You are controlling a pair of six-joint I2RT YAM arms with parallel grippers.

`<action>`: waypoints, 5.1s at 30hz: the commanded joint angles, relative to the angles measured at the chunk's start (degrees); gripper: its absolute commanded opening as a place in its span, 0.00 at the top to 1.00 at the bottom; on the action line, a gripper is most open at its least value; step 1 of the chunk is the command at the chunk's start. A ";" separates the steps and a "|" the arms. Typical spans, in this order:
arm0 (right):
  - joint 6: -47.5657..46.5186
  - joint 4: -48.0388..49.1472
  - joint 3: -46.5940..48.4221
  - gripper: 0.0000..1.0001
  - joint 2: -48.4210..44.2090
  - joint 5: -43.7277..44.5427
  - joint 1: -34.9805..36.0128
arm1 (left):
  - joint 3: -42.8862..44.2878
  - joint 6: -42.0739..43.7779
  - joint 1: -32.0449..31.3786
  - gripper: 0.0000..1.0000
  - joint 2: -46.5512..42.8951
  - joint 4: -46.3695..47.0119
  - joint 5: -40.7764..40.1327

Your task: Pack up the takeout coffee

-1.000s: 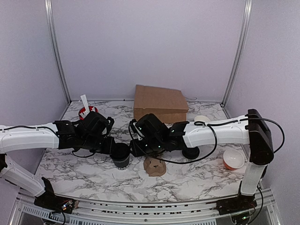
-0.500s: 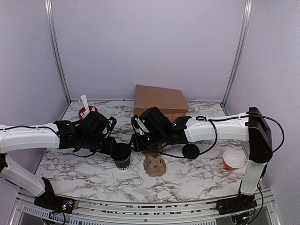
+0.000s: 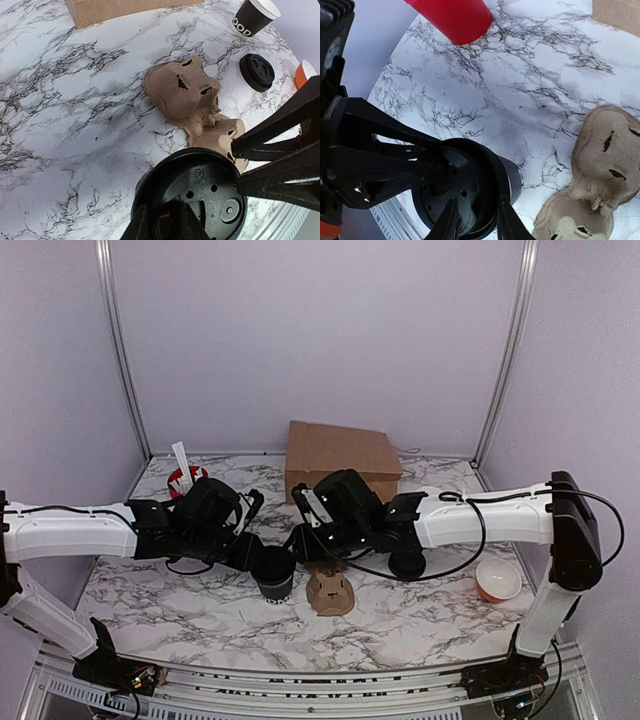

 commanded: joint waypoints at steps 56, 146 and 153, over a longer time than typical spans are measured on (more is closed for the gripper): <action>-5.68 -12.23 -11.32 1.00 8.22 -2.82 3.91 | -2.57 -0.52 -0.70 0.80 3.93 -0.98 1.00; 15.56 34.81 -18.73 1.00 4.75 -29.69 -10.10 | -1.39 0.52 -1.06 0.80 3.51 -2.54 -0.33; 10.96 29.15 -16.03 1.00 -3.90 -24.40 -10.22 | -1.21 0.45 -1.05 0.80 3.53 -2.35 -0.42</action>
